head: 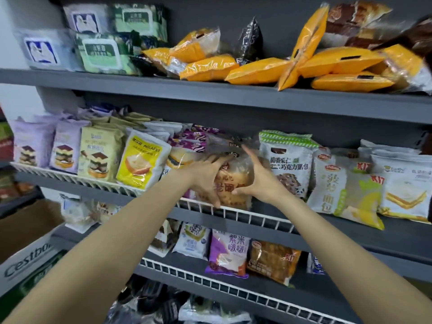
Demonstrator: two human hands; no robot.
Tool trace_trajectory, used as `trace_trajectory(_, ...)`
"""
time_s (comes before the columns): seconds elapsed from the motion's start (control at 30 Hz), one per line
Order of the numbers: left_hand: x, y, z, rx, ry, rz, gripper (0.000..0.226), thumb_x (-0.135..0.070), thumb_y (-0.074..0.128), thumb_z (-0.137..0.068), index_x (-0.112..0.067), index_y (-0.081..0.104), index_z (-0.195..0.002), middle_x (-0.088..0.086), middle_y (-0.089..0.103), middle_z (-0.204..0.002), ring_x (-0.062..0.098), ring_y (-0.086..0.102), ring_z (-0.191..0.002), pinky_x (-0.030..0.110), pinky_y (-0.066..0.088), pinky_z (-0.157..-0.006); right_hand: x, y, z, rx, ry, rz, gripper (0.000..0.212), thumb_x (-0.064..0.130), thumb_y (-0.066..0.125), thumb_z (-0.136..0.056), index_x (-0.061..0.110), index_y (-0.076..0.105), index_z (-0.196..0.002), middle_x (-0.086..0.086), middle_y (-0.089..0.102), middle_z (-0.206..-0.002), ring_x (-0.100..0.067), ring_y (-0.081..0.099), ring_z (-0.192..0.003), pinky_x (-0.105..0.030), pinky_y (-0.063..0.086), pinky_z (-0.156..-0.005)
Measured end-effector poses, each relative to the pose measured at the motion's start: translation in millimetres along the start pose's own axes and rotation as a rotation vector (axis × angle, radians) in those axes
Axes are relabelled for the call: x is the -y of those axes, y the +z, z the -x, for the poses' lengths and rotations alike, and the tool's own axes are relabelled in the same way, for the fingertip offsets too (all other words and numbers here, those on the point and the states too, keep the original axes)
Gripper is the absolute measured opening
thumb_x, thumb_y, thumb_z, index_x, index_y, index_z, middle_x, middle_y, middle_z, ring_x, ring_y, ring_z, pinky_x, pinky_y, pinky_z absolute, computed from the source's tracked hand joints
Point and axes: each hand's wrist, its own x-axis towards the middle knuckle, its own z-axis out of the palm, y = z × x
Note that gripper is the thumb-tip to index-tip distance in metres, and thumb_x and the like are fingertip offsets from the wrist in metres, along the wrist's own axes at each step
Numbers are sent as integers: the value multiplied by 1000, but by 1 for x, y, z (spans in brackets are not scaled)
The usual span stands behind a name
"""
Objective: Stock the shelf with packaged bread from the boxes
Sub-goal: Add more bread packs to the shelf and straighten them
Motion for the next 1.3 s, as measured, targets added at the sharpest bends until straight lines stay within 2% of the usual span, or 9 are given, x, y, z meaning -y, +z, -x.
trace_trajectory(0.17, 10, 3, -21, 1, 85, -23, 135, -52, 86, -48, -39, -4, -148, 1, 13, -158, 25, 24, -143, 42, 29, -114, -10, 8, -3, 3, 179, 92, 85, 39, 81, -68, 16, 37, -137, -9, 55, -123, -27, 53, -113, -29, 45, -86)
trace_trajectory(0.27, 15, 4, -23, 27, 86, -86, 128, -66, 77, -53, -40, -4, -148, -1, 13, -159, 25, 18, -145, 48, 22, -117, -6, 11, -6, 15, 245, 298, 79, 47, 79, -66, 17, 45, -131, -16, 25, -147, -35, 25, -138, -41, 34, -108)
trace_trajectory(0.4, 18, -18, -22, -108, -3, 152, 58, -51, 40, -93, -36, 23, -147, 2, 24, -156, 26, 24, -143, 44, 21, -114, 15, -2, -19, 3, 167, 362, 81, 56, 57, -75, 25, 29, -145, -9, -13, -158, -27, -15, -146, -40, -1, -119)
trace_trajectory(0.53, 25, -14, -40, -210, -38, 75, 47, -35, 22, -102, -27, 24, -148, 5, 22, -157, 26, 22, -144, 42, 18, -117, 21, 7, -37, -108, 144, 366, 56, 53, 27, -95, 25, 30, -144, -6, 18, -158, -23, 8, -147, -41, 2, -120)
trace_trajectory(0.73, 28, -6, -46, -160, -77, -177, 50, -37, 18, -102, -17, 45, -138, 9, 41, -148, 25, 37, -136, 40, 25, -112, 13, 14, -33, -26, 289, 511, 34, 44, 18, -96, 25, 44, -87, -13, 57, -119, -29, 57, -105, -46, 48, -94)
trace_trajectory(0.83, 23, -14, -48, -257, -119, -156, 44, -35, 25, -101, -14, 57, -123, 12, 58, -127, 29, 52, -118, 40, 33, -103, 20, 13, -38, -79, 325, 530, 50, 44, 13, -99, 14, 49, -114, -19, 56, -120, -32, 57, -104, -48, 47, -93)
trace_trajectory(0.97, 29, -20, -63, -332, -53, -172, 42, -35, 29, -99, -18, 45, -134, 6, 44, -143, 26, 37, -133, 43, 26, -108, 23, 8, -52, -188, 290, 638, 54, 41, 30, -99, 11, 28, -144, -16, 34, -145, -32, 34, -133, -44, 32, -106)
trace_trajectory(1.1, 37, -26, -80, -210, -15, -185, 45, -40, 24, -101, -25, 38, -141, 0, 35, -151, 24, 33, -138, 54, 14, -113, 27, 4, -74, 15, 204, 637, 65, 41, 38, -96, 15, 15, -151, -8, 15, -158, -29, 12, -146, -43, 14, -119)
trace_trajectory(1.3, 39, -21, -81, -155, -105, -57, 43, -37, 22, -102, -14, 55, -118, 6, 62, -104, 25, 58, -98, 48, 36, -105, 19, 4, -80, 81, 273, 585, 44, 38, 29, -97, 10, 56, -118, -14, 61, -118, -29, 58, -105, -34, 44, -86)
